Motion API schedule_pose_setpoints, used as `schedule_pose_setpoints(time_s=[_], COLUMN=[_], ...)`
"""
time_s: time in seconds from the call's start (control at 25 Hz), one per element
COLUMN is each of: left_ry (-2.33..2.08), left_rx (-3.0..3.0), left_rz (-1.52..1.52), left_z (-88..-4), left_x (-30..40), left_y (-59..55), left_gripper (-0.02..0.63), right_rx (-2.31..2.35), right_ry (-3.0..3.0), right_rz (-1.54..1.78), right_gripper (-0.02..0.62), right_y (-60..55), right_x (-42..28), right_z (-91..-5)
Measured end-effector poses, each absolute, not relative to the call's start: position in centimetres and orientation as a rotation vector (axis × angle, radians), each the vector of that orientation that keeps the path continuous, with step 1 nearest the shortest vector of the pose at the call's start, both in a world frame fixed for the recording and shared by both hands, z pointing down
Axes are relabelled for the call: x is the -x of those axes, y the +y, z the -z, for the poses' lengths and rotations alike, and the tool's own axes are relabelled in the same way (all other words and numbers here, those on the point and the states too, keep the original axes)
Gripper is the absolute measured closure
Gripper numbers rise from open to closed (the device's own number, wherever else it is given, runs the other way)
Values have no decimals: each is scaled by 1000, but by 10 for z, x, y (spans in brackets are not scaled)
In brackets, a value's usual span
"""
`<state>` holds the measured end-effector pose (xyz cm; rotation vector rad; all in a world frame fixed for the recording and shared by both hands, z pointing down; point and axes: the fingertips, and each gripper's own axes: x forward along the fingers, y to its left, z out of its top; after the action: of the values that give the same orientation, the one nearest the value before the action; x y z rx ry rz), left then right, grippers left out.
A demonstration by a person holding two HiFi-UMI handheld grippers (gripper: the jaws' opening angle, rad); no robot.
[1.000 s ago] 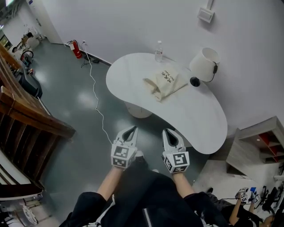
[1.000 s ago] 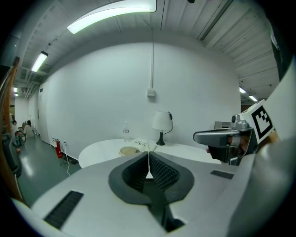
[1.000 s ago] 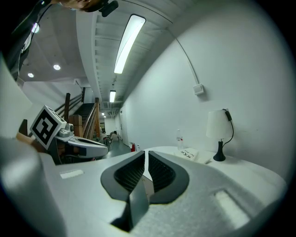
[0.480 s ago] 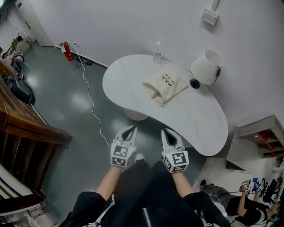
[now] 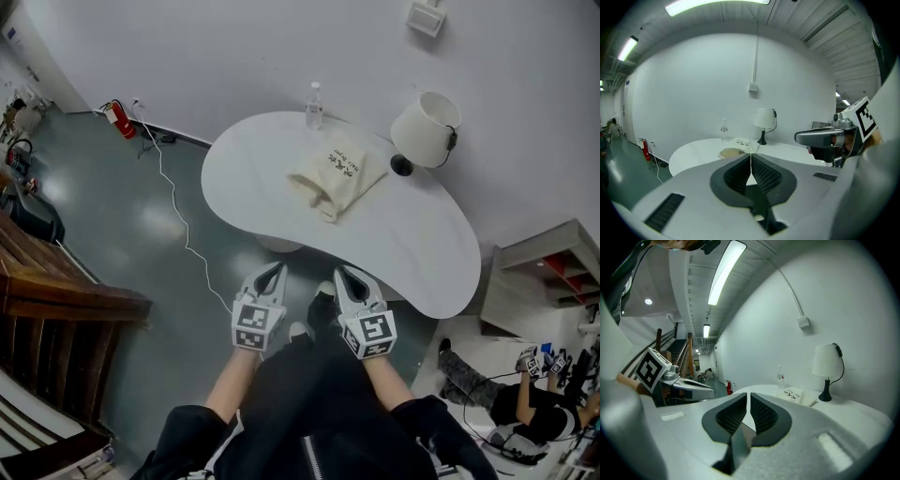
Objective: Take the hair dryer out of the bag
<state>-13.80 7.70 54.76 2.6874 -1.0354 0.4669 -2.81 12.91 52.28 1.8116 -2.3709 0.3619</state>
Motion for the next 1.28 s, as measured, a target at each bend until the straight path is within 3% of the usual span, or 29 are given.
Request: schedule_pose_setpoints(time_s=[1.28], left_ry=[-1068], left_rx=[-2630], left_rz=[-554], left_z=[-561], left_x=[54], left_y=[-84], left_gripper=[592], right_rx=[-1727], right_ry=[-2438], right_rz=[-368], right_gripper=[583], right_y=[-55], right_x=[-54], right_z=[-525])
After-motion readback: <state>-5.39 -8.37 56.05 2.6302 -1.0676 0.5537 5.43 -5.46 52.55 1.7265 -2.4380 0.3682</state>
